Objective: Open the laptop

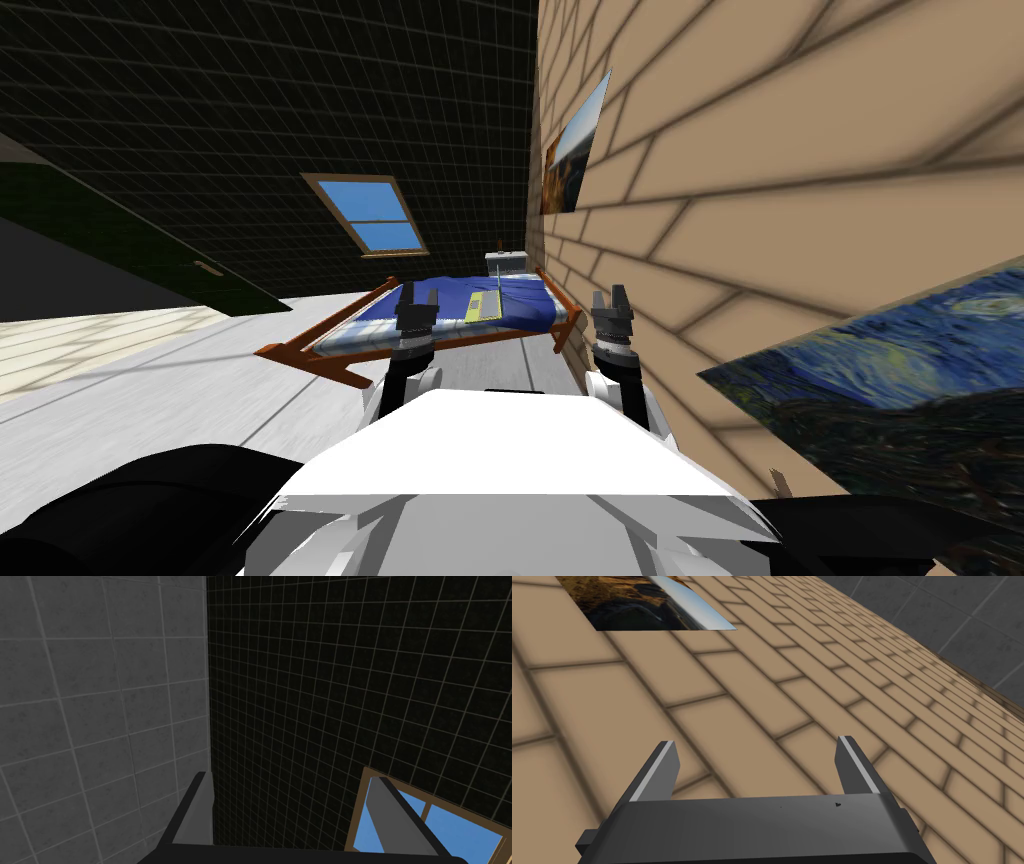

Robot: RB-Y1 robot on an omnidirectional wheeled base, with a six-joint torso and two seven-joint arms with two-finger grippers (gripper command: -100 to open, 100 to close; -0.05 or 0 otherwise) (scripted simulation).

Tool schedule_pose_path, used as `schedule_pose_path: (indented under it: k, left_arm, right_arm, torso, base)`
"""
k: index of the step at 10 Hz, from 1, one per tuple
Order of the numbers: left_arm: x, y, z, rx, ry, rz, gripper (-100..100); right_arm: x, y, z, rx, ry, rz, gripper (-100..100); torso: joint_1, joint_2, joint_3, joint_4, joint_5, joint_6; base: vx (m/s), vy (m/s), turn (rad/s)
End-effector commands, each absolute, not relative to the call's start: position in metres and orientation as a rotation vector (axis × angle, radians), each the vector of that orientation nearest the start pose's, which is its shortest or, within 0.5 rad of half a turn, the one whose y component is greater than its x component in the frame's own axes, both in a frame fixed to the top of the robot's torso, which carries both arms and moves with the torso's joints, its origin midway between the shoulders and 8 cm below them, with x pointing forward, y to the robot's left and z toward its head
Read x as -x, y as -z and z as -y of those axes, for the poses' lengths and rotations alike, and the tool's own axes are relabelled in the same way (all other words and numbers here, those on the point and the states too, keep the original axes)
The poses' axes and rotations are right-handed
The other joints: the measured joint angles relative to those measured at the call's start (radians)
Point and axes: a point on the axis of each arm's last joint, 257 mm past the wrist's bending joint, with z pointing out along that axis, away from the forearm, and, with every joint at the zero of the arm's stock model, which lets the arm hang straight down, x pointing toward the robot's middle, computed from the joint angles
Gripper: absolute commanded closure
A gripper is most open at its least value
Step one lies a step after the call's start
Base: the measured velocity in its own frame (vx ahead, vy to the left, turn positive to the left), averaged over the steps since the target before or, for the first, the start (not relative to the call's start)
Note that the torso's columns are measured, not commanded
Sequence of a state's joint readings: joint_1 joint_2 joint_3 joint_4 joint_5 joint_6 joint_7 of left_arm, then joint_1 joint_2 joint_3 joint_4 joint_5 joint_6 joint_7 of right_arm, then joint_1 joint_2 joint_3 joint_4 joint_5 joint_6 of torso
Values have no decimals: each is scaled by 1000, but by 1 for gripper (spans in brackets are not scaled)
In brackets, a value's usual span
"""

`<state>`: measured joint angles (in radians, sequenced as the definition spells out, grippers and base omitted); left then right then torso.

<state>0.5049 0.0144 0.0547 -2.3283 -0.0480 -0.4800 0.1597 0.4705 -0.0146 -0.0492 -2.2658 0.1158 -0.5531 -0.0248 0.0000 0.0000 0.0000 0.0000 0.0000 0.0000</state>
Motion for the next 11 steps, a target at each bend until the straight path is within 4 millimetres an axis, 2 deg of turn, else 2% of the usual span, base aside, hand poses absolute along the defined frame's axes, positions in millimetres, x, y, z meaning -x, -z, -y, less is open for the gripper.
schedule_pose_path:
  k: [1, 9, 10, 11]
  left_arm:
    - [-335, -41, -288, 651, 1370, -594, 0]
    - [-335, -41, -288, 650, 1370, -594, 0]
    - [-341, -36, -285, 645, 1380, -637, -100]
    - [-345, -33, -285, 650, 1386, -655, -100]
  right_arm:
    - [-340, -37, 274, -525, -1230, -642, 0]
    - [-340, -37, 274, -524, -1230, -641, 0]
    - [-340, -37, 274, -524, -1230, -641, 0]
    - [-340, -36, 274, -525, -1230, -642, 0]
  torso:
    - [0, 40, -82, 41, 0, 0]
    - [0, 618, -1234, 617, 0, 0]
    - [0, 691, -1382, 691, 0, 0]
    - [0, 724, -1451, 724, 0, 0]
  base:
    - [0, 0, 0]
    - [0, 0, 0]
    - [19, -12, 19]
    - [29, -36, 25]
